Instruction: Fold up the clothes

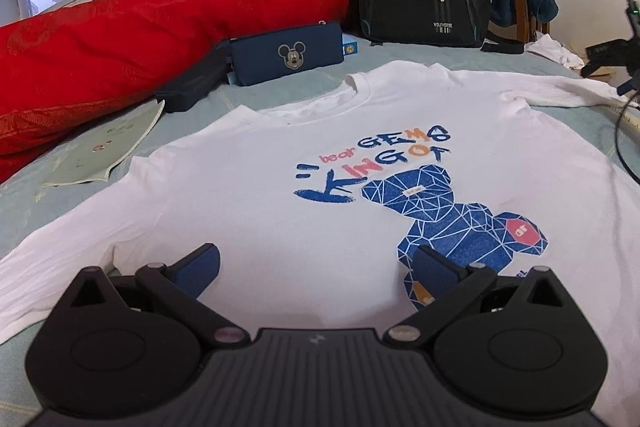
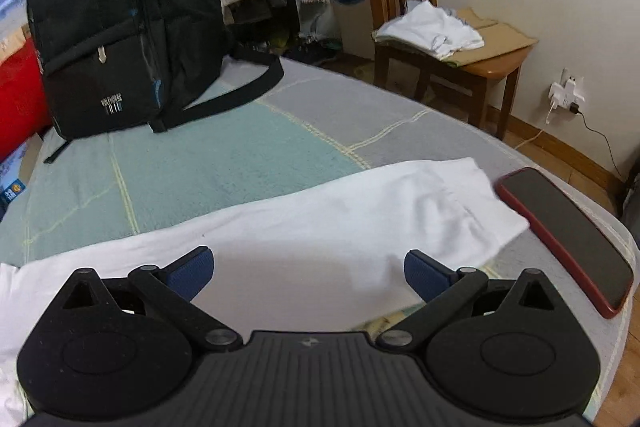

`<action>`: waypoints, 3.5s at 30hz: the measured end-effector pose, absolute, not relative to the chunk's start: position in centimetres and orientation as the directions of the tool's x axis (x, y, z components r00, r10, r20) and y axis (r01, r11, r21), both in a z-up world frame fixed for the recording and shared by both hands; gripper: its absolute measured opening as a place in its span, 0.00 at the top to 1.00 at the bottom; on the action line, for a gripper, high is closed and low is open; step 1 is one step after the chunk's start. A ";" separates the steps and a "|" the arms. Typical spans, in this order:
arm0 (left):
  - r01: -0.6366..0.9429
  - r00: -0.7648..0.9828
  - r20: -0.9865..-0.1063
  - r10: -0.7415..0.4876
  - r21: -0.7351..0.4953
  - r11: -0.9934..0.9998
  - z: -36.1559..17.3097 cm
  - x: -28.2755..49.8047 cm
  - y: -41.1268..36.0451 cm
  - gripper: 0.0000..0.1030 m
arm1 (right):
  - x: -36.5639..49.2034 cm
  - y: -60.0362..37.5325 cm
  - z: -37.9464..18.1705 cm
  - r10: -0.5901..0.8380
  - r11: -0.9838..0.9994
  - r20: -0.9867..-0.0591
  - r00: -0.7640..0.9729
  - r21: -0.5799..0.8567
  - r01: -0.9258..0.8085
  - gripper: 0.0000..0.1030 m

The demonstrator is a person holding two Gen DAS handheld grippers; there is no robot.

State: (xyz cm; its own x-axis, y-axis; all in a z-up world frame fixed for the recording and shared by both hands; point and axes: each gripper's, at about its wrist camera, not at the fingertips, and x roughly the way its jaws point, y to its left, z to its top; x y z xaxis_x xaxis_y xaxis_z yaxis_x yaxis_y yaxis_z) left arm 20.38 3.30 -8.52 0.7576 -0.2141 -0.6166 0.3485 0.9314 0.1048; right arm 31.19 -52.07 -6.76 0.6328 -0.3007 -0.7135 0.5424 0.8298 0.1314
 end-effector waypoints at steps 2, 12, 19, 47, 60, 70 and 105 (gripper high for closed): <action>0.345 0.753 -0.624 -0.209 0.104 0.933 -8.7 20.6 3.3 0.01 | 32.0 -52.5 -7.1 -0.314 0.823 -0.723 0.615 0.115 0.556 0.00; 0.335 0.727 -0.654 -0.209 0.073 0.939 -9.4 21.5 3.5 0.01 | 34.1 -56.9 -8.7 -0.421 0.750 -0.729 0.540 0.056 0.659 0.00; 0.333 0.739 -0.643 -0.202 0.088 0.939 -9.1 21.1 3.5 0.01 | 31.1 -56.6 -7.0 -0.334 0.771 -0.697 0.634 0.185 0.609 0.00; 0.326 0.698 -0.684 -0.215 0.036 0.945 -7.4 16.4 3.3 0.01 | 13.2 -23.5 -4.2 0.276 0.931 -0.692 0.667 0.019 -0.365 0.00; 0.201 0.703 -0.702 -0.113 0.044 0.979 -8.7 8.5 3.6 0.01 | 12.1 -23.2 -9.3 0.261 0.949 -0.640 0.723 0.032 -0.315 0.00; 0.194 0.715 -0.692 -0.095 0.066 0.979 -5.1 8.0 6.8 0.01 | 11.6 -23.7 -8.5 0.264 0.953 -0.656 0.707 0.064 -0.297 0.00; -0.203 0.728 -0.668 0.156 0.008 0.979 -7.1 26.0 27.6 0.01 | 15.2 -13.9 -7.5 0.201 0.956 -0.739 0.643 0.004 -0.294 0.00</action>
